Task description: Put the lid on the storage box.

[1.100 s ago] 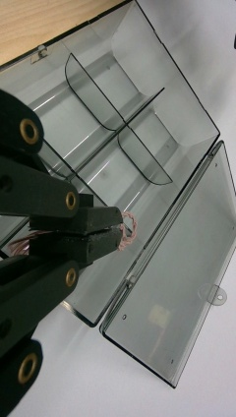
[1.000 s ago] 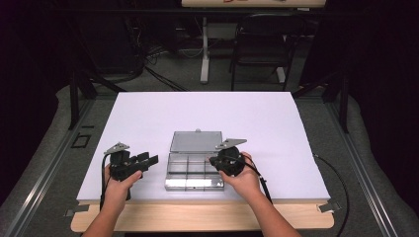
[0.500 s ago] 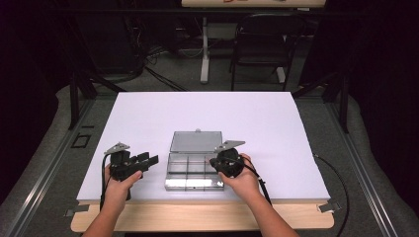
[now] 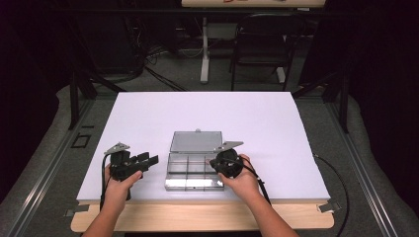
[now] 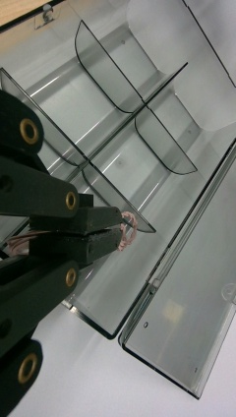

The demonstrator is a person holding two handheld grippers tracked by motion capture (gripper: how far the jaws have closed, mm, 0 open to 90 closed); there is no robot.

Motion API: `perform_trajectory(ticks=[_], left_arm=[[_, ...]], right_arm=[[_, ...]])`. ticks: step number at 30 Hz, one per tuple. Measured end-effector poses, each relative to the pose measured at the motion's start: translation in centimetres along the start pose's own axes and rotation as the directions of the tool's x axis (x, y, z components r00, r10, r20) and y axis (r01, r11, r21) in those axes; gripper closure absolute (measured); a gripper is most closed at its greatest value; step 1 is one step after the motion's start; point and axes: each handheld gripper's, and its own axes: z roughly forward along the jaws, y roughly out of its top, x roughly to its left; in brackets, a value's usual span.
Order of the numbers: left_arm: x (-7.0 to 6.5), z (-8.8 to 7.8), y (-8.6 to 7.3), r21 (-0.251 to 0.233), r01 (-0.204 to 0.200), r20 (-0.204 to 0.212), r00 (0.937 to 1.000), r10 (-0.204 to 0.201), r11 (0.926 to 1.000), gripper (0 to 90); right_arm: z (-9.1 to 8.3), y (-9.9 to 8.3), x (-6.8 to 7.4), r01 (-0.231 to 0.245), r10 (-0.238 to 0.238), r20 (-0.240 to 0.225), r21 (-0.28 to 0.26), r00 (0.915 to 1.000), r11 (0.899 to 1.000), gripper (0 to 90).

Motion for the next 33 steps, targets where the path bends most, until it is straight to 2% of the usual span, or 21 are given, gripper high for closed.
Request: perform_trajectory(ticks=[8, 15, 23, 33], left_arm=[[0.0, 0.0, 0.0, 0.003, -0.004, 0.0, 1.0, 0.004, 1.0, 46.0], [0.1, -0.1, 0.0, 0.001, -0.003, -0.002, 1.0, 0.003, 1.0, 46.0], [0.1, -0.1, 0.0, 0.001, -0.003, -0.003, 1.0, 0.003, 1.0, 46.0], [0.3, -0.3, 0.1, -0.003, 0.0, -0.008, 1.0, -0.001, 1.0, 46.0]], right_arm=[[0.5, 0.0, 0.0, 0.014, -0.014, 0.008, 0.021, 0.9999, 1.0, 88.7], [1.0, -0.1, 0.1, 0.0, 0.0, -0.006, 0.022, 1.0, 1.0, 88.7], [1.1, -0.1, 0.0, 0.011, -0.011, 0.003, 0.05, 0.9999, 0.999, 88.1], [0.9, 0.0, -0.1, 0.008, -0.008, 0.013, 0.036, 0.9999, 0.999, 79.8]])
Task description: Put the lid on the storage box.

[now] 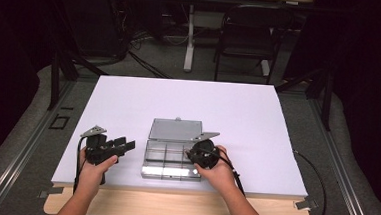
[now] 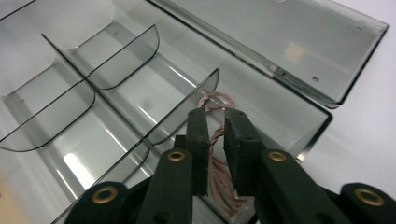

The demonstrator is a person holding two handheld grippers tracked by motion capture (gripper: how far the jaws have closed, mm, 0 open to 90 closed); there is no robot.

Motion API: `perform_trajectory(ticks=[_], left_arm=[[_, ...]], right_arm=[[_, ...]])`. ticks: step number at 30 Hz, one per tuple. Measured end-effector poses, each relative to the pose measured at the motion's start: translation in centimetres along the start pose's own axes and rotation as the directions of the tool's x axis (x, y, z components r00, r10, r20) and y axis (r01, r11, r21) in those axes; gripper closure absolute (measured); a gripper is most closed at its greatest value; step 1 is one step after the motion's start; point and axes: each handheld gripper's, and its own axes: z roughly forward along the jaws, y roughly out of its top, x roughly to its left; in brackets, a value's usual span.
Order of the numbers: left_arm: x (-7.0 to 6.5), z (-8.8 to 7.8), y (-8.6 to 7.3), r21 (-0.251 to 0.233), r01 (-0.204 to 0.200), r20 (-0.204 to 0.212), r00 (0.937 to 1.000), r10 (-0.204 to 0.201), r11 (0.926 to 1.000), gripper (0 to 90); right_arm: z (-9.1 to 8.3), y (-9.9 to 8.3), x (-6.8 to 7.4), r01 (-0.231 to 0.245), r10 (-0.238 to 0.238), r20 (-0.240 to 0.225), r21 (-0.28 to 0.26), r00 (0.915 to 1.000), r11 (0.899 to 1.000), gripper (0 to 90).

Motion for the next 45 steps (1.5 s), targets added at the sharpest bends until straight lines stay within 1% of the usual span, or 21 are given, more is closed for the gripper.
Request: perform_trajectory(ticks=[4, 7, 9, 12, 14, 15, 18, 19, 21, 22, 23, 26, 28, 31, 33, 35, 39, 41, 45], left_arm=[[0.0, 0.0, 0.0, -0.003, 0.0, 0.0, 1.0, 0.0, 1.0, 46.0], [0.0, 0.0, 0.0, -0.006, 0.003, 0.001, 1.0, -0.003, 1.0, 46.0], [0.0, 0.0, 0.0, -0.005, 0.003, 0.001, 1.0, -0.003, 1.0, 46.0], [0.0, 0.0, 0.0, -0.006, 0.003, 0.001, 1.0, -0.003, 1.0, 46.1], [0.0, 0.0, 0.0, -0.006, 0.004, 0.001, 1.0, -0.004, 1.0, 46.0], [0.0, 0.1, 0.0, -0.006, 0.004, 0.001, 1.0, -0.004, 1.0, 46.0], [0.0, 0.1, 0.0, -0.005, 0.004, 0.001, 1.0, -0.004, 1.0, 46.0], [0.0, 0.1, 0.0, -0.006, 0.004, 0.001, 1.0, -0.004, 1.0, 46.0], [0.0, 0.0, 0.0, -0.006, 0.004, 0.001, 1.0, -0.004, 1.0, 46.0], [0.0, 0.0, 0.0, -0.006, 0.006, 0.001, 1.0, -0.006, 1.0, 46.1], [0.0, 0.0, 0.0, -0.006, 0.007, 0.001, 1.0, -0.007, 1.0, 46.0], [0.0, 0.0, 0.0, -0.006, 0.006, 0.001, 1.0, -0.006, 1.0, 46.0], [0.0, 0.0, 0.0, -0.007, 0.007, 0.001, 1.0, -0.007, 1.0, 46.0], [0.0, 0.0, 0.0, -0.006, 0.005, 0.001, 1.0, -0.005, 1.0, 46.1], [0.0, 0.0, 0.0, -0.006, 0.004, 0.001, 1.0, -0.004, 1.0, 46.0], [0.0, 0.0, 0.0, -0.006, 0.004, 0.001, 1.0, -0.004, 1.0, 46.1], [0.1, 0.0, 0.0, -0.004, 0.001, 0.001, 1.0, -0.001, 1.0, 46.0], [0.0, 0.0, 0.0, -0.004, 0.002, 0.001, 1.0, -0.002, 1.0, 46.0], [0.0, 0.0, 0.0, -0.005, 0.005, 0.001, 1.0, -0.005, 1.0, 46.0]], right_arm=[[-0.4, 0.1, -0.2, -0.019, 0.019, -0.004, -0.025, 0.9998, 1.0, 78.0], [-0.7, 0.2, -0.4, -0.04, 0.039, -0.014, -0.055, 0.9991, 0.998, 75.0], [-1.0, 0.3, -0.5, -0.042, 0.041, -0.021, -0.05, 0.9989, 0.998, 73.9], [-1.2, 0.4, -0.6, -0.037, 0.036, -0.009, -0.057, 0.9993, 0.998, 72.7], [-1.3, 0.4, -0.7, -0.05, 0.049, -0.014, -0.059, 0.9987, 0.997, 71.6], [-1.4, 0.4, -0.8, -0.052, 0.051, -0.01, -0.072, 0.9986, 0.996, 70.9], [-1.7, 0.5, -1.0, -0.054, 0.054, -0.004, -0.08, 0.9985, 0.995, 71.3], [-1.7, 0.5, -1.0, -0.059, 0.059, -0.004, -0.087, 0.9983, 0.994, 72.5], [-1.9, 0.5, -1.1, -0.054, 0.053, -0.003, -0.093, 0.9986, 0.994, 75.7], [-1.9, 0.6, -1.1, -0.056, 0.055, -0.005, -0.088, 0.9985, 0.995, 78.1], [-2.0, 0.6, -1.1, -0.05, 0.05, -0.007, -0.078, 0.9987, 0.996, 78.7], [-1.9, 0.6, -1.0, -0.046, 0.046, -0.007, -0.082, 0.9989, 0.996, 80.5], [-1.8, 0.6, -1.1, -0.038, 0.038, 0.0, -0.067, 0.9993, 0.997, 83.2], [-1.6, 0.5, -1.1, -0.038, 0.039, 0.017, -0.066, 0.9991, 0.997, 88.1], [-1.5, 0.5, -1.1, -0.035, 0.036, 0.023, -0.046, 0.9991, 0.998, 88.9], [-1.2, 0.5, -1.1, -0.038, 0.039, 0.028, -0.046, 0.9988, 0.998, 89.1], [-0.8, 0.5, -0.9, -0.028, 0.029, 0.038, -0.028, 0.9988, 0.999, 89.3], [-0.6, 0.5, -0.8, -0.022, 0.023, 0.039, -0.019, 0.999, 1.0, 89.4], [-0.3, 0.7, -0.7, -0.028, 0.029, 0.033, -0.016, 0.999, 0.999, 89.5]])
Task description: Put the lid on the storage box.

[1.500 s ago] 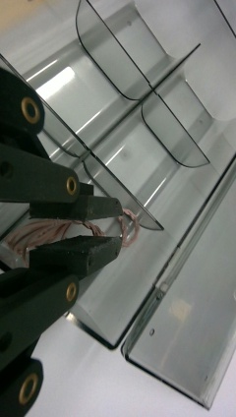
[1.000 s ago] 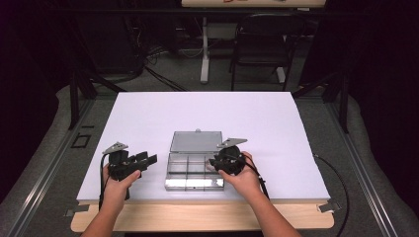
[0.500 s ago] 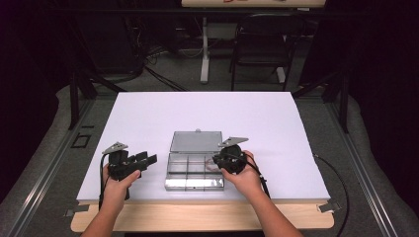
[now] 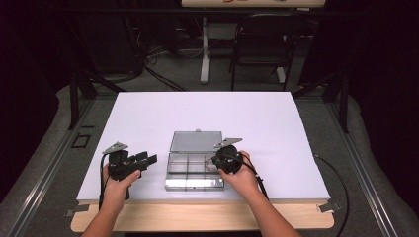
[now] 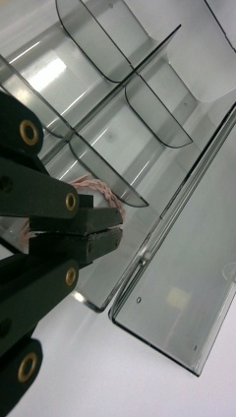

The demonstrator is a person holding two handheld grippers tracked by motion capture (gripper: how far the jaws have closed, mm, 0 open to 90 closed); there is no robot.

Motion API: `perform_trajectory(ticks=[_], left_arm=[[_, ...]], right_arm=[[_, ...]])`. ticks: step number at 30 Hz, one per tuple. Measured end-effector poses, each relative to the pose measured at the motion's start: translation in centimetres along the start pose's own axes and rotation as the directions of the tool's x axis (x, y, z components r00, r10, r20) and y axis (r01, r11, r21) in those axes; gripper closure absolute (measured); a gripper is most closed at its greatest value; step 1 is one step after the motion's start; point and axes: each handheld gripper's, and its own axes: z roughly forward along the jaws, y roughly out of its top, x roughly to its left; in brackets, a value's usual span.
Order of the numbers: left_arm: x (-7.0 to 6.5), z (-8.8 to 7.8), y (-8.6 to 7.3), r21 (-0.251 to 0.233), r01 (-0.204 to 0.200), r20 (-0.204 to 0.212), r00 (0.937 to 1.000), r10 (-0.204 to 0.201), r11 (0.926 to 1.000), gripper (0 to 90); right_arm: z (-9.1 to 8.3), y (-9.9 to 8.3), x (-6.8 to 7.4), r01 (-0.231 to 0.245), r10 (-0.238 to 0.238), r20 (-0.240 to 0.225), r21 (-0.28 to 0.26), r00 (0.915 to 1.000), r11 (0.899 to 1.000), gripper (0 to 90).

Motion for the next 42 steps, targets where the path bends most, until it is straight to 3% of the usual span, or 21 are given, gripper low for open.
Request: perform_trajectory(ticks=[9, 21, 42], left_arm=[[0.1, -0.1, 0.0, -0.002, 0.0, 0.0, 1.0, 0.0, 1.0, 46.0], [0.0, -0.1, 0.0, -0.005, 0.001, -0.002, 1.0, -0.001, 1.0, 46.1], [0.0, 0.0, 0.0, -0.002, 0.002, -0.003, 1.0, -0.002, 1.0, 46.0]], right_arm=[[0.8, 0.2, 0.5, 0.003, -0.004, 0.008, 0.01, 1.0, 1.0, 89.6], [0.1, 0.3, 0.3, 0.018, -0.018, 0.017, 0.003, 0.9997, 1.0, 88.5], [-1.9, 0.8, -0.9, -0.038, 0.037, -0.013, -0.083, 0.9992, 0.996, 77.7]])
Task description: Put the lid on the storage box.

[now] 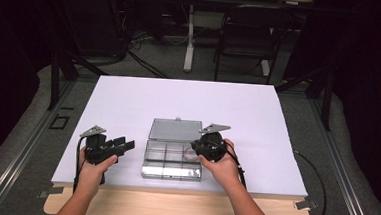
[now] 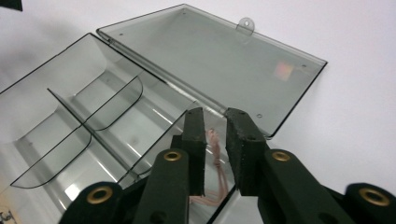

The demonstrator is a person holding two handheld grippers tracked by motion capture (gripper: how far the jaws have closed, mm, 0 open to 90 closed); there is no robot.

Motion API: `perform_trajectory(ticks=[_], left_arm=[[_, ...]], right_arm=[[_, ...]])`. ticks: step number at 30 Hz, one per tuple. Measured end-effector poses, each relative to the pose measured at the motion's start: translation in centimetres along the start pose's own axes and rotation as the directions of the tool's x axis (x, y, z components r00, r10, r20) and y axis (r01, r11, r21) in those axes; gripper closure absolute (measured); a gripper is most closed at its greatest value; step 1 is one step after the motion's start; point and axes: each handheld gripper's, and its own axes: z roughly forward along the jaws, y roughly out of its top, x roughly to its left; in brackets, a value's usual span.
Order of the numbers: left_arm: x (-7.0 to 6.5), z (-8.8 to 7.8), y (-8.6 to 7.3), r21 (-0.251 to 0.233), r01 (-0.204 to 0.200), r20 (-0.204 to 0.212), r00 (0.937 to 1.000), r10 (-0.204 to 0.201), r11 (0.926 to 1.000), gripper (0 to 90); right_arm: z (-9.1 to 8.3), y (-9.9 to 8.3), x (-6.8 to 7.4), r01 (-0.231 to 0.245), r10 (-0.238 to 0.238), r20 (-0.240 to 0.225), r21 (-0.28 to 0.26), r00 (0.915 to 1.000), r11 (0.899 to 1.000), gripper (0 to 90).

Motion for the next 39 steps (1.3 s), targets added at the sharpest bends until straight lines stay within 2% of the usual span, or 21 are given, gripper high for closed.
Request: perform_trajectory(ticks=[1, 7, 10, 12, 23, 33, 39], left_arm=[[0.0, 0.0, 0.0, 0.0, 0.0, 0.001, 1.0, 0.0, 1.0, 46.0], [0.1, 0.0, 0.0, 0.002, -0.003, 0.001, 1.0, 0.003, 1.0, 46.0], [0.2, 0.0, 0.1, -0.003, -0.002, 0.0, 1.0, 0.002, 1.0, 46.0], [0.1, -0.1, 0.1, -0.001, -0.004, 0.0, 1.0, 0.004, 1.0, 46.1], [0.0, 0.1, 0.1, -0.002, 0.003, 0.004, 1.0, -0.003, 1.0, 46.3], [-0.1, 0.4, 0.2, 0.009, -0.01, 0.004, 0.9999, 0.01, 0.9999, 47.1], [-0.5, 1.1, 0.4, 0.034, -0.026, 0.005, 0.9997, 0.026, 0.9991, 47.4]], right_arm=[[-0.2, 0.1, -0.1, -0.005, 0.005, -0.001, 0.011, 1.0, 1.0, 77.5], [-0.5, 0.6, -1.2, -0.049, 0.048, -0.005, -0.012, 0.9988, 0.999, 75.0], [-0.6, 0.9, -1.6, -0.047, 0.047, 0.0, -0.021, 0.9989, 0.999, 74.1], [-0.7, 1.0, -1.8, -0.066, 0.066, -0.004, -0.024, 0.9978, 0.998, 73.6], [-0.7, 1.8, -3.1, -0.083, 0.083, 0.013, -0.023, 0.9965, 0.996, 70.1], [0.1, 1.9, -4.0, -0.108, 0.109, 0.035, -0.038, 0.9934, 0.993, 64.5], [0.4, 2.4, -4.1, -0.098, 0.1, 0.06, -0.038, 0.9931, 0.994, 63.2]])
